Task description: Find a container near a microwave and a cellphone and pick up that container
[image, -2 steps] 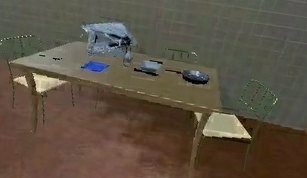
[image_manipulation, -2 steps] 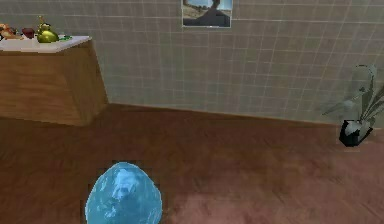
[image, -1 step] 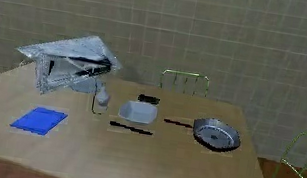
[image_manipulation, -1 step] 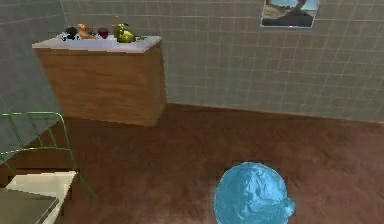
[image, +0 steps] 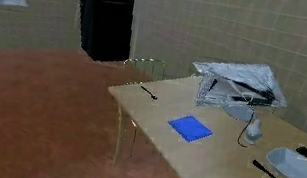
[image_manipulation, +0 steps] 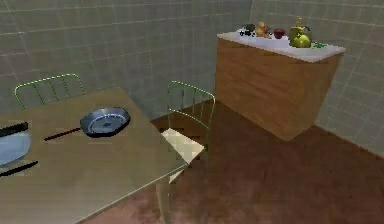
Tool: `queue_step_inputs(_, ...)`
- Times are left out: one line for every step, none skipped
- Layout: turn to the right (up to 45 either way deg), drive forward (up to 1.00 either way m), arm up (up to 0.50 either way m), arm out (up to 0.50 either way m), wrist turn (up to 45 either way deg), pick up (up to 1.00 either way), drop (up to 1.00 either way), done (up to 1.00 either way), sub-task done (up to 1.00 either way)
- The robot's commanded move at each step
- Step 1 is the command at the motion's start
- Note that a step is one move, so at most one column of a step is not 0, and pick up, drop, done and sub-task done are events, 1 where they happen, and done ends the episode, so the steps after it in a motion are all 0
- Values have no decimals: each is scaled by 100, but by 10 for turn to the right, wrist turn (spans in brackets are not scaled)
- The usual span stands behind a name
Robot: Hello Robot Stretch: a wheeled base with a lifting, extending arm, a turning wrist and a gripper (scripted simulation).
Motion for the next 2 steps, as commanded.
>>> queue_step_inputs(-420,0,0,0,0,0,0,0,0)
queue_step_inputs(450,0,0,0,0,0,0,0,0)
